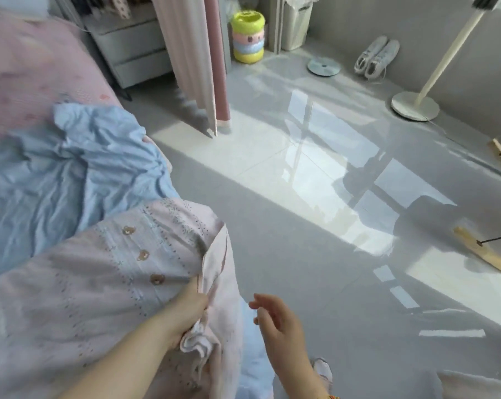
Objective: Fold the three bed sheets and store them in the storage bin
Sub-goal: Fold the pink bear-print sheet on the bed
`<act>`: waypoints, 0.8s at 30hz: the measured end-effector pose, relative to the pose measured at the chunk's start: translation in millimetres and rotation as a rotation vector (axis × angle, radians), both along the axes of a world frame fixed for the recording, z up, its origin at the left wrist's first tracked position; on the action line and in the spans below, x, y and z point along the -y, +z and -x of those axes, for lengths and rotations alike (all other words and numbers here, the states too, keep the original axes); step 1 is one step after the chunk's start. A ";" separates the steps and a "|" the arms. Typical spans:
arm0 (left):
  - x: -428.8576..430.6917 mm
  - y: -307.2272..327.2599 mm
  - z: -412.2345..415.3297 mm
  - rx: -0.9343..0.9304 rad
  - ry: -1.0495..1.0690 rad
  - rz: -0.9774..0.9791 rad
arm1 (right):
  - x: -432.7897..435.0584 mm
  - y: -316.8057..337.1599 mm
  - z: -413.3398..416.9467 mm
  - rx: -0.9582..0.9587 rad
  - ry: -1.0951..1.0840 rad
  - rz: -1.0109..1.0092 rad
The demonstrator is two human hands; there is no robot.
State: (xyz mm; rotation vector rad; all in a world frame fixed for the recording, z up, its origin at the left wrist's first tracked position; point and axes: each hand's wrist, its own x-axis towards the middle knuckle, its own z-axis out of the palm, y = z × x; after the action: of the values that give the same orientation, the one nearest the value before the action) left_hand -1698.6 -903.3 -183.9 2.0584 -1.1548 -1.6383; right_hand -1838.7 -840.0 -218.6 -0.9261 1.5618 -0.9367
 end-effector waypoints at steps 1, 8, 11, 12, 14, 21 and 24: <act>-0.6 6.7 -10.4 0.063 0.073 0.069 | 12.6 0.6 4.8 -0.014 0.098 -0.042; -39.5 66.2 -50.3 0.086 0.152 0.368 | 89.5 22.0 42.7 -0.185 0.699 -0.064; -67.0 84.6 -57.1 0.265 0.201 0.321 | 123.0 45.8 14.0 -0.253 0.980 0.110; -69.9 89.7 -56.7 0.330 0.179 0.326 | 128.1 54.7 0.4 -0.272 1.055 0.200; -86.1 96.4 -59.6 0.450 0.219 0.300 | 126.4 72.7 -40.5 -0.276 1.211 0.403; -107.6 104.4 -72.2 0.582 0.283 0.344 | 103.8 71.2 -97.1 -0.378 1.577 0.666; -105.0 104.2 -80.2 0.557 0.296 0.367 | 113.5 47.8 -95.3 -0.508 1.605 0.640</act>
State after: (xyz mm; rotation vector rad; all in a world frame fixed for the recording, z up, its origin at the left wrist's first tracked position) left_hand -1618.5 -798.2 -79.7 2.3458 -1.1230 -0.6727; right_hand -1743.5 -953.5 -170.9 -2.4067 0.3676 0.0661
